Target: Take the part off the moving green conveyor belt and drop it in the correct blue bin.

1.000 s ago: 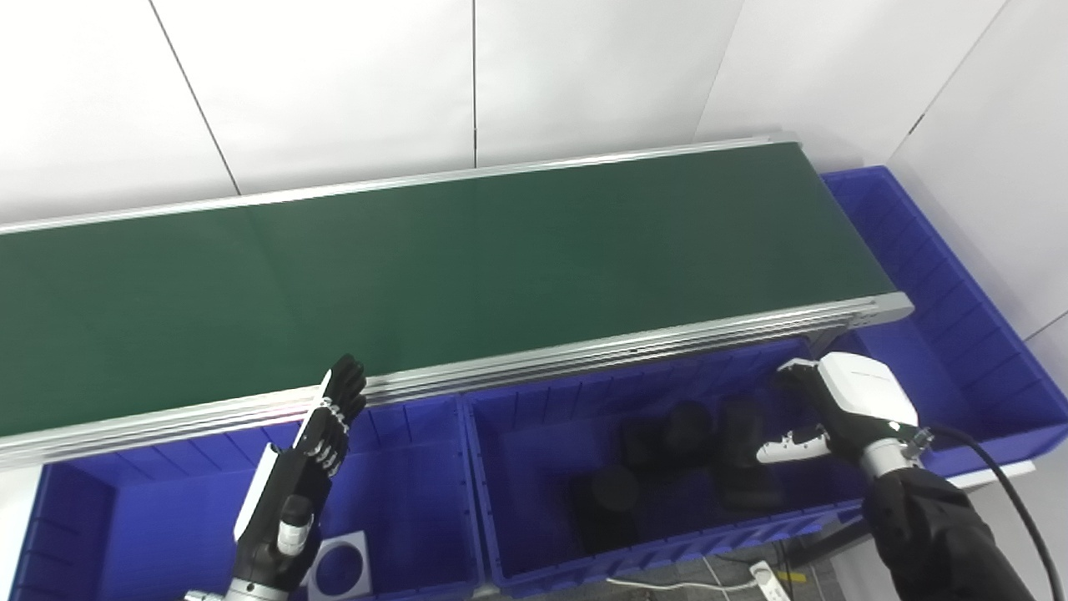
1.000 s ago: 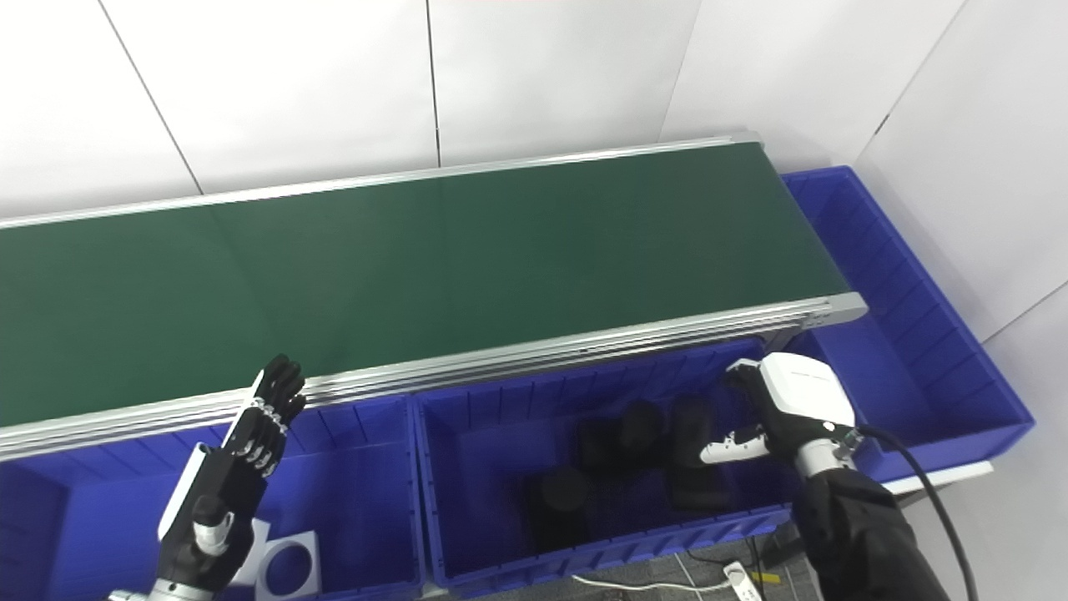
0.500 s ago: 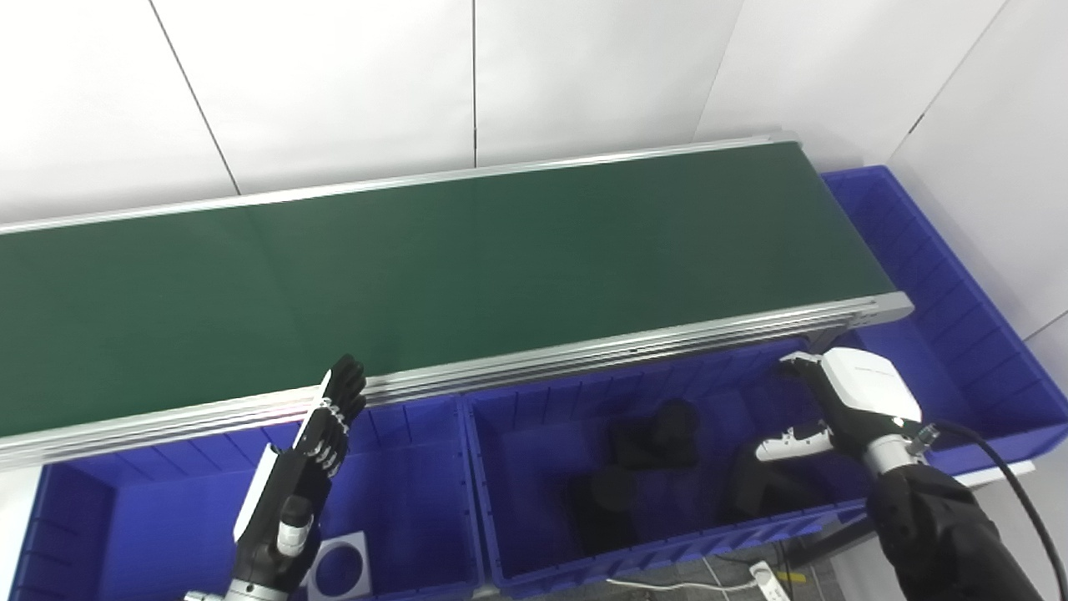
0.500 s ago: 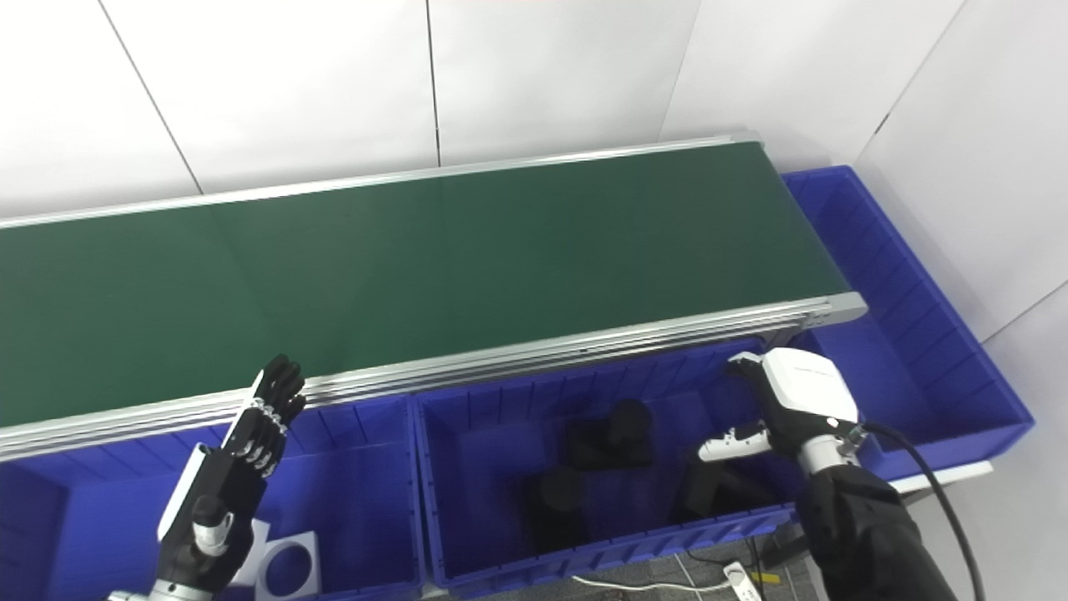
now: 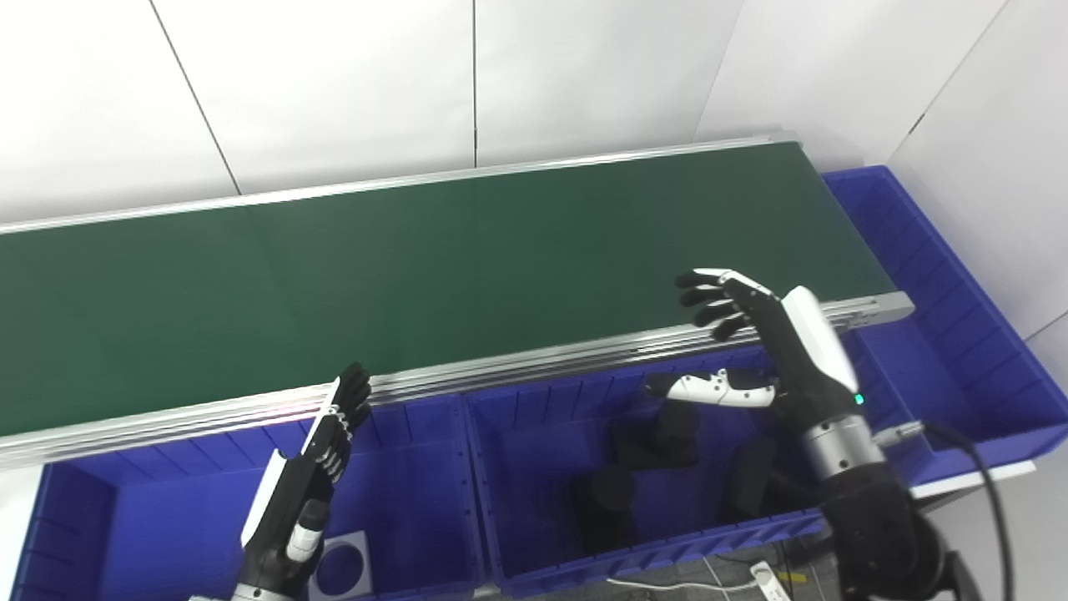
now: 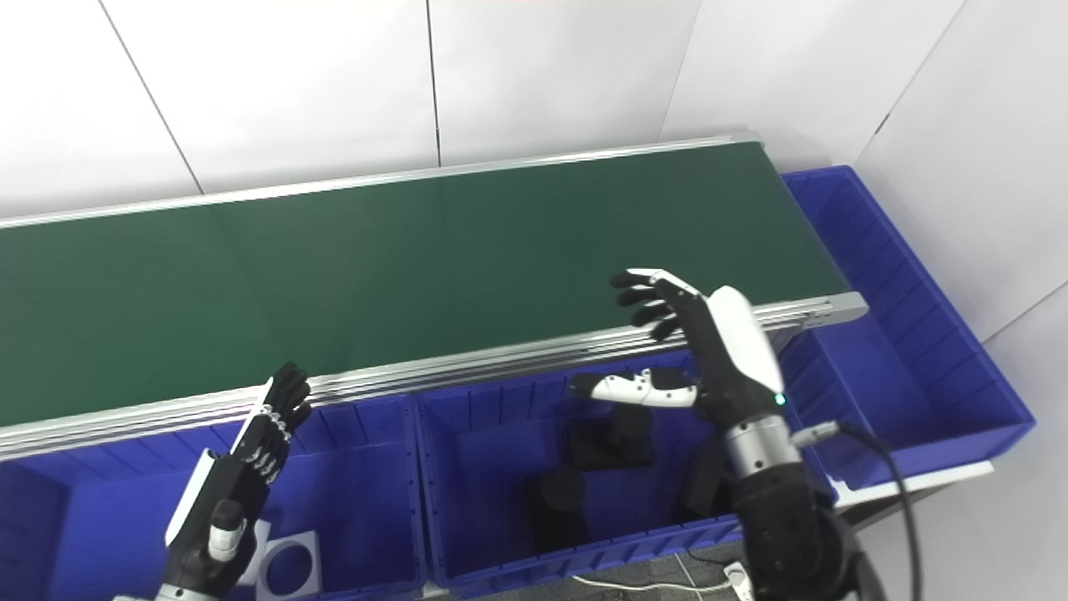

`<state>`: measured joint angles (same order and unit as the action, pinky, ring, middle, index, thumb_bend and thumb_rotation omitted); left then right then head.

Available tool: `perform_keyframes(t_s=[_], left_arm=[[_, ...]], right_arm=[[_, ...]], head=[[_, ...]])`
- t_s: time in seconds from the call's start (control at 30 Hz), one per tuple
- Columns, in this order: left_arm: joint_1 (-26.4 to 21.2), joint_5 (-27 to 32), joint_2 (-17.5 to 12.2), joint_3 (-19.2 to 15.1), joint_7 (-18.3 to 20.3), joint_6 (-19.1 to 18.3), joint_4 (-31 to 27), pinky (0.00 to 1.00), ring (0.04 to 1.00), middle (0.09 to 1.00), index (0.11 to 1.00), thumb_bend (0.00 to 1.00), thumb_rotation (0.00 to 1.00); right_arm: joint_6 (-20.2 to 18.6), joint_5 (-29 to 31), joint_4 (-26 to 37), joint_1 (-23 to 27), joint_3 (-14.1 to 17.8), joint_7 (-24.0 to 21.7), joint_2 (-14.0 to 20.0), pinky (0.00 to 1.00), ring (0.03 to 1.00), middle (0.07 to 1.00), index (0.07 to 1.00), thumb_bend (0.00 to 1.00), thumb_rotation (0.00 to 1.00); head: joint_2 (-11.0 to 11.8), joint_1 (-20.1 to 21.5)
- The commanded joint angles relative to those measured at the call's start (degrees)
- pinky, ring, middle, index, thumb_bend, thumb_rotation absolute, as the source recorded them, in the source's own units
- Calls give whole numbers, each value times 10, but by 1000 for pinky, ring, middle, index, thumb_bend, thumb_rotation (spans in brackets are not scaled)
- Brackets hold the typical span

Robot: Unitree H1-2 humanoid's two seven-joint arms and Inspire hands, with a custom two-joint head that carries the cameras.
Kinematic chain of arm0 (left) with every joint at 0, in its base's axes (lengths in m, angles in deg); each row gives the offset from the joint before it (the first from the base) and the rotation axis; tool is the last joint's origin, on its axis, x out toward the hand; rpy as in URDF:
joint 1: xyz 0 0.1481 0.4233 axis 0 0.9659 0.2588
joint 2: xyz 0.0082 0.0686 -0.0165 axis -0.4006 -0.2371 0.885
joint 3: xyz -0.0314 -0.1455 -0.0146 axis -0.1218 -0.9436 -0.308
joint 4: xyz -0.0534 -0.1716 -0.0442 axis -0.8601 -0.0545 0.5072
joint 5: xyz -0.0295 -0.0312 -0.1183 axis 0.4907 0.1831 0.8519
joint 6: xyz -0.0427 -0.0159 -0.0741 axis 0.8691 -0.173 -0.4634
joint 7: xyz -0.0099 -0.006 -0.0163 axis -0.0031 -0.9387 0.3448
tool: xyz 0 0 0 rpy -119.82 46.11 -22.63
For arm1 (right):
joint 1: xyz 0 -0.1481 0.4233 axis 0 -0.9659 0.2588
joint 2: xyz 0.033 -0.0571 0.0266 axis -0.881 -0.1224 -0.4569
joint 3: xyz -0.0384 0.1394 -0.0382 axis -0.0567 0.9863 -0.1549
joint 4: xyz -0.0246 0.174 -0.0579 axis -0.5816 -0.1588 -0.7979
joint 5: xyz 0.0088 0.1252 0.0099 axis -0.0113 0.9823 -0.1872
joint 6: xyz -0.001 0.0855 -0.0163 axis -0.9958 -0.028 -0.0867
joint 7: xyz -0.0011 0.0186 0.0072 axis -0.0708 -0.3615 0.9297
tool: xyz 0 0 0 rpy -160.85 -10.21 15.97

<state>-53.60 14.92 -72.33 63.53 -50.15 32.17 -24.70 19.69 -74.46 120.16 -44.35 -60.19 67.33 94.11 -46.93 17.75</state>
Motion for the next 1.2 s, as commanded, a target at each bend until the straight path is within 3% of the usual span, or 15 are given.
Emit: perform_keyframes(t_s=[0.0, 0.13, 0.27, 0.33, 0.47, 0.63, 0.9, 1.03, 1.17], left_arm=[[-6, -4, 3, 3, -6, 16, -12, 999, 1000, 1000, 997, 821, 1000], [-10, -11, 2, 8, -12, 16, -11, 1000, 1000, 1000, 991, 815, 1000], [-12, -22, 4, 16, -19, 16, -6, 1000, 1000, 1000, 997, 841, 1000], [-11, -29, 7, 20, -26, 16, -5, 1000, 1000, 1000, 999, 848, 1000], [-7, -43, 12, 30, -45, 16, -2, 984, 1000, 1000, 993, 814, 1000], [-6, -53, 11, 45, -69, 17, 1, 997, 1000, 1000, 994, 813, 1000], [-6, -64, -1, 63, -91, 17, -3, 993, 1000, 1000, 996, 834, 1000], [-6, -62, -6, 68, -96, 17, -5, 995, 1000, 1000, 998, 834, 1000], [-8, -64, -8, 73, -103, 17, -1, 988, 1000, 1000, 998, 838, 1000]], right_arm=[[64, 24, 23, 0, -12, 20, -10, 527, 638, 733, 755, 817, 640], [129, 79, -12, 7, -46, 37, -51, 678, 758, 812, 802, 824, 856], [207, 110, -97, 12, -92, 46, -85, 821, 872, 874, 836, 866, 902], [234, 139, -137, 15, -107, 43, -97, 876, 912, 908, 878, 901, 986], [256, 166, -203, 14, -131, 44, -122, 928, 938, 934, 916, 991, 1000], [289, 176, -265, 6, -146, 41, -127, 993, 991, 967, 922, 1000, 1000], [335, 161, -330, 14, -160, 48, -128, 1000, 986, 962, 917, 1000, 1000], [307, 150, -331, 7, -170, 41, -120, 1000, 999, 972, 920, 1000, 1000], [312, 140, -341, 5, -171, 45, -114, 1000, 1000, 975, 927, 1000, 1000]], head=[[-1, -15], [1, -36], [12, -69], [18, -85], [26, -106], [29, -123], [26, -124], [24, -123], [22, -126]])
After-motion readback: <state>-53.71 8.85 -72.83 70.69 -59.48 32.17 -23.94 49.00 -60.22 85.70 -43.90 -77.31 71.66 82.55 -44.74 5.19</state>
